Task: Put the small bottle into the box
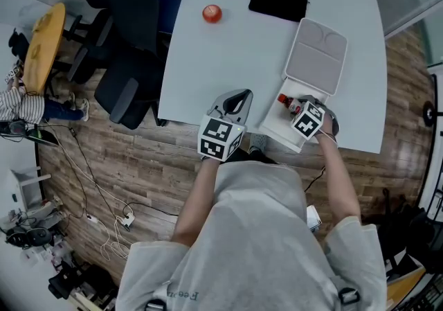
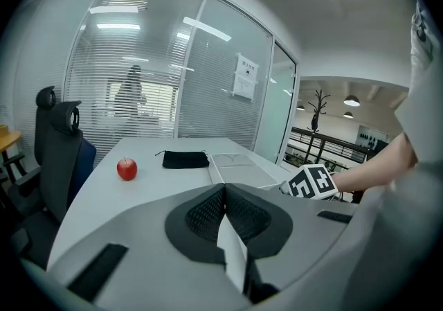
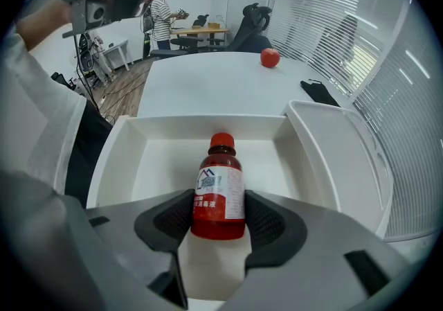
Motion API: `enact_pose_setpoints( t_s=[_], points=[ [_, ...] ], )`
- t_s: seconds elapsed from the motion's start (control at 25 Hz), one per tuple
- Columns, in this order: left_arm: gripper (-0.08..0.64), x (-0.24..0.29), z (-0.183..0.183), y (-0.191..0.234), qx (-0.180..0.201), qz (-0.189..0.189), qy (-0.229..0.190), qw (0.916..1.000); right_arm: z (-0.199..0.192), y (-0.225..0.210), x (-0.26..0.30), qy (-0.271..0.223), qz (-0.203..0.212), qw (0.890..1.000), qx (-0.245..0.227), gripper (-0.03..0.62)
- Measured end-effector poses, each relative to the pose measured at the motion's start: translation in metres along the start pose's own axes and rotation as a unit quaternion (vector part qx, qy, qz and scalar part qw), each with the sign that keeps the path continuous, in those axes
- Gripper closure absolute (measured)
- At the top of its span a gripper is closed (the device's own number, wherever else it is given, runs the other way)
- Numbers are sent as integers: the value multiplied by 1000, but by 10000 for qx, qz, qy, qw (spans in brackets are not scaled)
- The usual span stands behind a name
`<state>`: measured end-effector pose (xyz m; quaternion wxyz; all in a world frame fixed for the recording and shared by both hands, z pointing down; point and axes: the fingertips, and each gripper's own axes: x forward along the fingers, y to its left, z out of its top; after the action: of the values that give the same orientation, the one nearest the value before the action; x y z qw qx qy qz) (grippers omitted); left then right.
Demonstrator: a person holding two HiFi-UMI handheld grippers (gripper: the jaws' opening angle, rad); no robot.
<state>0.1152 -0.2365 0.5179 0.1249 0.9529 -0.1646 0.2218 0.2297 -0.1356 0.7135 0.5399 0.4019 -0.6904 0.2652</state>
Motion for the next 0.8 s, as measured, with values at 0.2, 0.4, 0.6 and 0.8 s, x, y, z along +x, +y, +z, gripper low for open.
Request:
enact_pose_setpoints(
  t_s=[0.2, 0.4, 0.6, 0.8],
  points=[
    [532, -2, -3, -2, -26, -1, -13, 10000, -2, 0, -1, -26, -1, 10000, 38, 355],
    [532, -3, -6, -4, -59, 4, -33, 10000, -4, 1, -2, 11, 20, 10000, -3, 348],
    [532, -6, -7, 1, -100, 45, -63, 9999, -4, -1, 0, -8, -26, 10000, 27, 349],
    [532, -8, -6, 0, -103, 39, -84, 9999, -6, 0, -3, 30, -14, 10000, 56, 347]
  ],
)
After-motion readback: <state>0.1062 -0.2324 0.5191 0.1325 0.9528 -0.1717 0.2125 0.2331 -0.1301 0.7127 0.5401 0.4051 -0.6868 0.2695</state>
